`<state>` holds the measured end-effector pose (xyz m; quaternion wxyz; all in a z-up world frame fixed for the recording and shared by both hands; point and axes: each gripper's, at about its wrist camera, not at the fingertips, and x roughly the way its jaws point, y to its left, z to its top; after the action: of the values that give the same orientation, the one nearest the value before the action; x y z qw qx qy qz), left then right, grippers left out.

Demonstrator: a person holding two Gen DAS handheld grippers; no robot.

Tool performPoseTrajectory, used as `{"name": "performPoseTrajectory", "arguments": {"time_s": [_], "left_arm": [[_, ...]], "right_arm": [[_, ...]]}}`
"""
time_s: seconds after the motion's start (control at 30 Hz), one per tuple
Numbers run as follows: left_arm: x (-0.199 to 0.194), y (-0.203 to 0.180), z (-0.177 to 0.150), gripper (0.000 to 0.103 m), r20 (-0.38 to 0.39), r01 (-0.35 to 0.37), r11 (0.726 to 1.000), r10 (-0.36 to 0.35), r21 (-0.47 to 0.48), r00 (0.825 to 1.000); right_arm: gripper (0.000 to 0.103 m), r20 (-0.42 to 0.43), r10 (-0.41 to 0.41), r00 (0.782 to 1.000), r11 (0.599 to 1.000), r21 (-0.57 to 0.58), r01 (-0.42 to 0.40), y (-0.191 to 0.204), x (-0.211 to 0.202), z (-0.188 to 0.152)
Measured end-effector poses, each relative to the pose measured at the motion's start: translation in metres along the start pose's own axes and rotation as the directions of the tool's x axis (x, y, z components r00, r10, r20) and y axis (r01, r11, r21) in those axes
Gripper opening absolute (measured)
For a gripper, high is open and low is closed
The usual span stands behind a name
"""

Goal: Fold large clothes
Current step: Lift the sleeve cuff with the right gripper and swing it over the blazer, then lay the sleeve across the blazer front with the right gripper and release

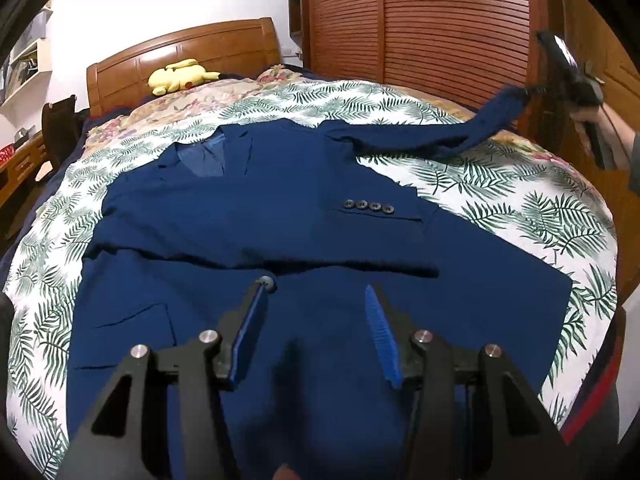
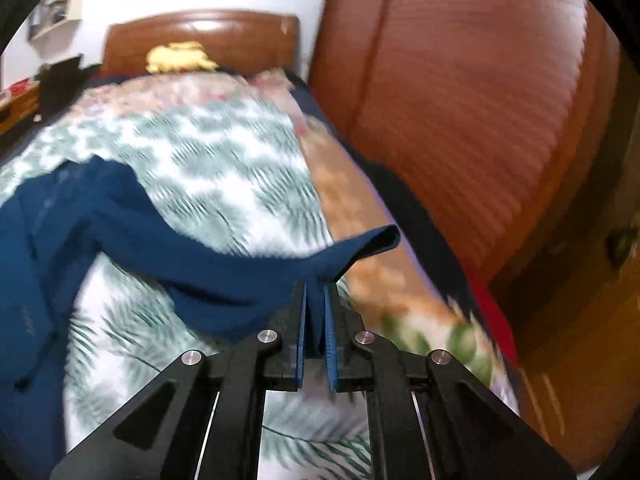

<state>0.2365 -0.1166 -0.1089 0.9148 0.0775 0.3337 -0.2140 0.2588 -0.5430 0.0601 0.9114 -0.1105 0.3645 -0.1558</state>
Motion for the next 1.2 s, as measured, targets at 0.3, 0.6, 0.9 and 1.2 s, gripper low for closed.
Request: {"name": "performPoseTrajectory", "arguments": {"time_s": [0.3, 0.6, 0.9, 1.2], "left_arm": [[-0.033, 0.019, 0.0, 0.05, 0.059, -0.045, 0.999, 0.045, -0.003, 0.997], [-0.062, 0.05, -0.015, 0.05, 0.076, -0.087, 0.996, 0.088, -0.028, 0.993], [-0.077, 0.08, -0.021, 0.05, 0.082, -0.128, 0.988, 0.135, -0.09, 0.987], [-0.088, 0.092, -0.025, 0.05, 0.092, -0.156, 0.981, 0.168, -0.119, 0.982]], "right_arm": [[0.002, 0.15, 0.132, 0.98, 0.988, -0.103, -0.117, 0.093, -0.051, 0.072], [0.002, 0.169, 0.231, 0.958, 0.96, -0.199, -0.196, 0.184, -0.065, 0.096], [0.002, 0.203, 0.382, 0.901, 0.895, -0.323, -0.307, 0.28, -0.104, 0.111], [0.002, 0.158, 0.603, 0.782, 0.759, -0.416, -0.501, 0.372, -0.137, 0.078]]}}
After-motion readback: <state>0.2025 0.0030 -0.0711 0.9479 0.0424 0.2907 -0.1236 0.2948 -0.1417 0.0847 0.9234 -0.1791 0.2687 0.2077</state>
